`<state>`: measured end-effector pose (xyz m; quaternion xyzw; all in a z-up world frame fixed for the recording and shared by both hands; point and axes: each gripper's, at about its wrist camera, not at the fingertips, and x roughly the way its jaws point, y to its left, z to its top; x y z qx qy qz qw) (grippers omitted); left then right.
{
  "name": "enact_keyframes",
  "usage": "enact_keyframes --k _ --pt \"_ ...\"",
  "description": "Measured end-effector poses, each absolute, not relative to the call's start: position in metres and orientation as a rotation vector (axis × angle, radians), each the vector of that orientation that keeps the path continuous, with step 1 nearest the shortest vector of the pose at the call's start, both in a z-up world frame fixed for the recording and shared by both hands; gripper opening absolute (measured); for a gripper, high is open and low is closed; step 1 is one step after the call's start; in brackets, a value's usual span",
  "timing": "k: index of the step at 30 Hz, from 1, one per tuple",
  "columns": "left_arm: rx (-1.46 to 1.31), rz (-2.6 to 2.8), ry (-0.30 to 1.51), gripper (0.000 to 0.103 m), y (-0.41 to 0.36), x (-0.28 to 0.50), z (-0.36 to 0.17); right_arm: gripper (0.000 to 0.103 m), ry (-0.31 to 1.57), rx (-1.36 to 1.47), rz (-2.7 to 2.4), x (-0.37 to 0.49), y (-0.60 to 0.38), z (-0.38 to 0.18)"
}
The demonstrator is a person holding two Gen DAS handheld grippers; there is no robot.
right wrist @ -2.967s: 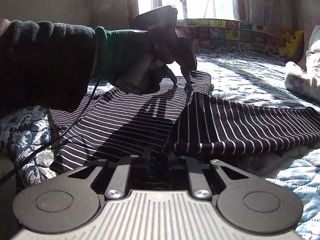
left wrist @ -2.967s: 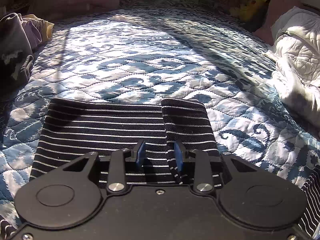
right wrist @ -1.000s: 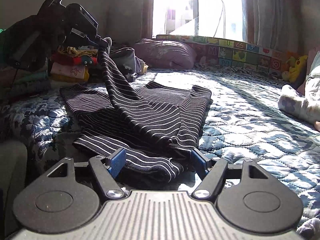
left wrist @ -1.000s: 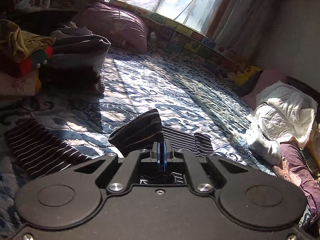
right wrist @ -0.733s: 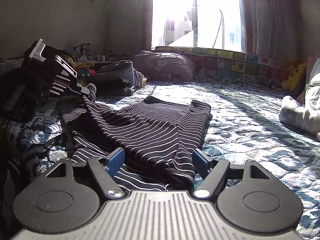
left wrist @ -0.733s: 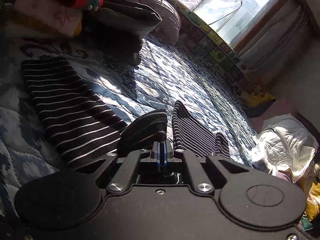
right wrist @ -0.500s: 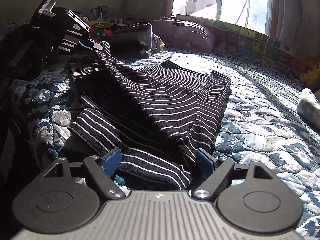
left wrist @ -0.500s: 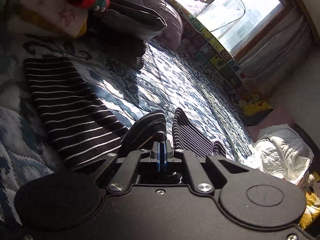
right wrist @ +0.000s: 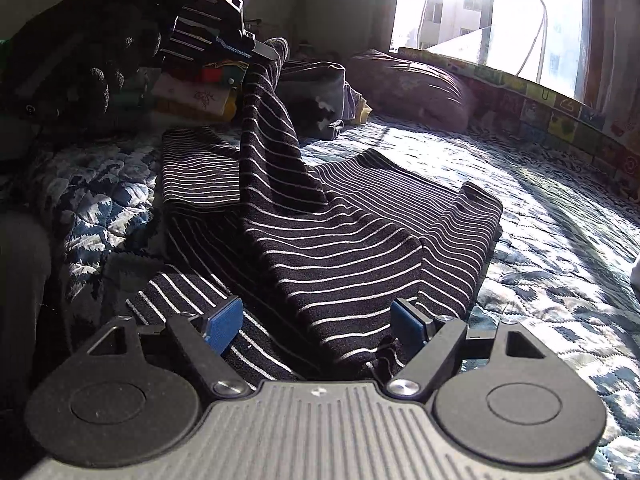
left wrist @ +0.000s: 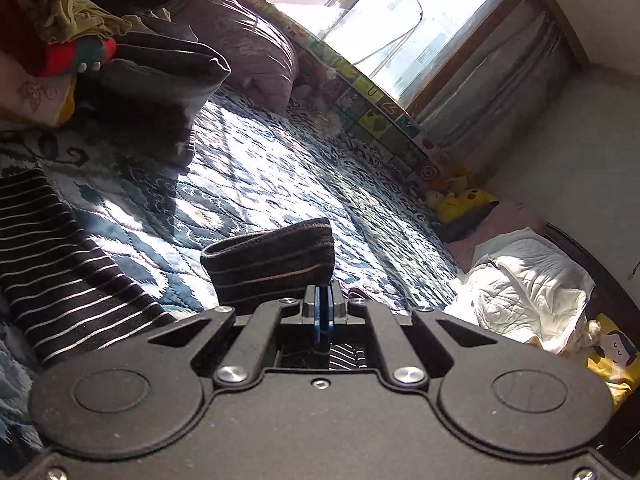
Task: Fold clothes
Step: 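Lift the pants edge with the left tool and fold it toward the right tool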
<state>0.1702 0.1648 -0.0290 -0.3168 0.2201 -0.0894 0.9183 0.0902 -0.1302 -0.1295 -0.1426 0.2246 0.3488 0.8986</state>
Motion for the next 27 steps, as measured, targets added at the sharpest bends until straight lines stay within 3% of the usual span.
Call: enact_keyframes --k 5,7,13,27 --pt "-0.660 -0.251 0.448 0.002 0.130 0.213 -0.014 0.070 0.452 -0.288 0.687 0.083 -0.132 -0.130" --pt "-0.655 -0.265 0.458 0.002 0.115 0.232 -0.012 0.058 0.461 -0.260 0.661 0.085 -0.137 -0.131" --pt "-0.638 -0.282 0.500 0.002 0.067 0.287 -0.018 0.036 0.498 -0.173 0.597 0.094 -0.154 -0.133" --pt "-0.494 -0.159 0.605 0.002 -0.005 0.363 -0.066 0.030 0.579 0.114 0.595 0.110 -0.182 -0.138"
